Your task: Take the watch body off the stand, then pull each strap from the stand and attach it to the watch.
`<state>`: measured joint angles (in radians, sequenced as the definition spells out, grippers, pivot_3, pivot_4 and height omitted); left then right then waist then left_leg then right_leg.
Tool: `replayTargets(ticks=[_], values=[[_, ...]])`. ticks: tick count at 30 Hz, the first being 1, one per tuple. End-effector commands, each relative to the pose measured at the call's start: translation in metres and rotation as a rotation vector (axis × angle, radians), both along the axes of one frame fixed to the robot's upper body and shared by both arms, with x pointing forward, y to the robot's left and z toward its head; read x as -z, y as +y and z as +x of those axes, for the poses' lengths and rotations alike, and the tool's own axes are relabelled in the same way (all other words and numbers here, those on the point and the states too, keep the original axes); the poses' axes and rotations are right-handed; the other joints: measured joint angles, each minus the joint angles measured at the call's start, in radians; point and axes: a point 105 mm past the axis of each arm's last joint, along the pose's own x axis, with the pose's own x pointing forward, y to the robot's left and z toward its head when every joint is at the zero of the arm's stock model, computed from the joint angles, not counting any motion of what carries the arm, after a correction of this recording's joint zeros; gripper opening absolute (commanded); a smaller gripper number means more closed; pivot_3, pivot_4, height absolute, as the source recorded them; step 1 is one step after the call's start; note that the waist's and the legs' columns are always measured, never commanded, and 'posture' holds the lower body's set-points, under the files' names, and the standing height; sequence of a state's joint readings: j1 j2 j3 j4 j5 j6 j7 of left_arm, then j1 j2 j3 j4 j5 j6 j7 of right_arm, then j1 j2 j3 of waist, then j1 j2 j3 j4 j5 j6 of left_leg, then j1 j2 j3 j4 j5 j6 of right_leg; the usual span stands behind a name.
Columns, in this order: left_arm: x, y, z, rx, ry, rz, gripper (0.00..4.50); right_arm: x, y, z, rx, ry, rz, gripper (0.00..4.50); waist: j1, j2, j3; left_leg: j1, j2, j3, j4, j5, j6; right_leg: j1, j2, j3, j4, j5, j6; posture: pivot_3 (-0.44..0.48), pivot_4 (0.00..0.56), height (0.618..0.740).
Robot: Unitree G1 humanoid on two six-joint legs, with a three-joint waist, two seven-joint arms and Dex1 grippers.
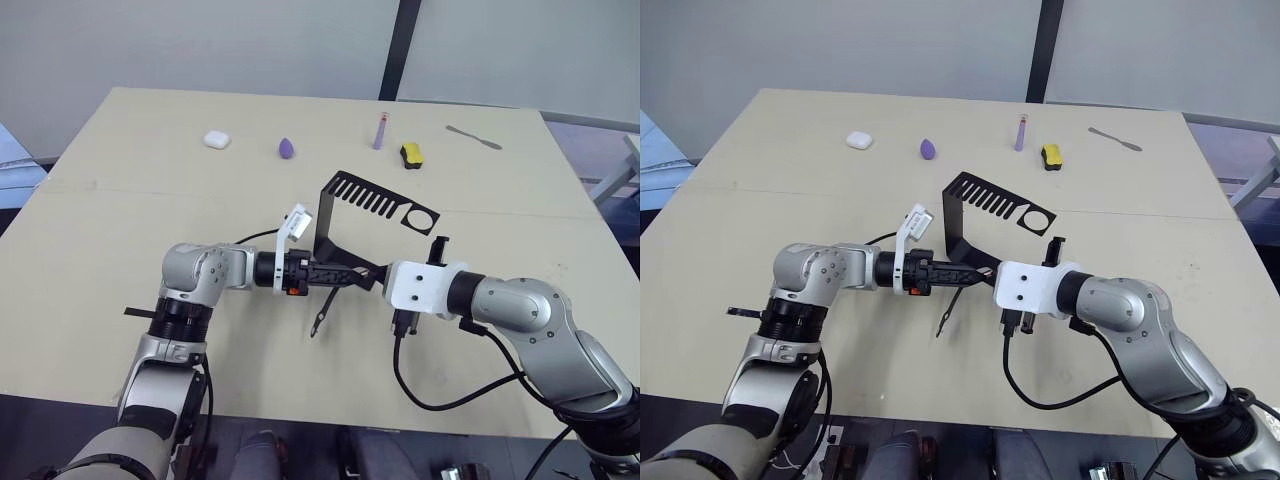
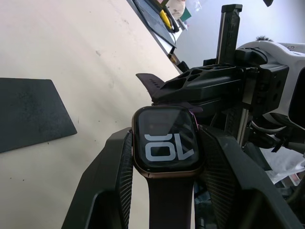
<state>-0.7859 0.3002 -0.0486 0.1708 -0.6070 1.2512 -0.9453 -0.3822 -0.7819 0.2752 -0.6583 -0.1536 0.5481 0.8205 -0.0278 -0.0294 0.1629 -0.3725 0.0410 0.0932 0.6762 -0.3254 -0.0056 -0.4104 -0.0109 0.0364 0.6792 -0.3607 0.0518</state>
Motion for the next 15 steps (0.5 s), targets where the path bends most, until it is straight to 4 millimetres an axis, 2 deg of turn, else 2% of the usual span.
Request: replayTargets(ticks=[1,15], values=[[-0.0219,-0.0264,-0.0234,0.166,-0.047,-0.098,1.59,-0.0078,0.0110,-0.0046,-0.054,-0.030,0.013,0.00,0.000,0.000,0.000,0.000,0.000,0.000,0.000,0.000,0.000,0.000,0.000,0.000,0.000,0.000,0.000,0.000,0.150,0.740],[-0.0197,-0.0262,-0.0221,0.157,-0.054,-0.091,1.59,-0.0099,0.0142,-0.0062,-0.059,-0.029,0.030,0.00,0.000,0.000,0.000,0.000,0.000,0.000,0.000,0.000,0.000,0.000,0.000,0.000,0.000,0.000,0.000,0.000,0.150,0.740]])
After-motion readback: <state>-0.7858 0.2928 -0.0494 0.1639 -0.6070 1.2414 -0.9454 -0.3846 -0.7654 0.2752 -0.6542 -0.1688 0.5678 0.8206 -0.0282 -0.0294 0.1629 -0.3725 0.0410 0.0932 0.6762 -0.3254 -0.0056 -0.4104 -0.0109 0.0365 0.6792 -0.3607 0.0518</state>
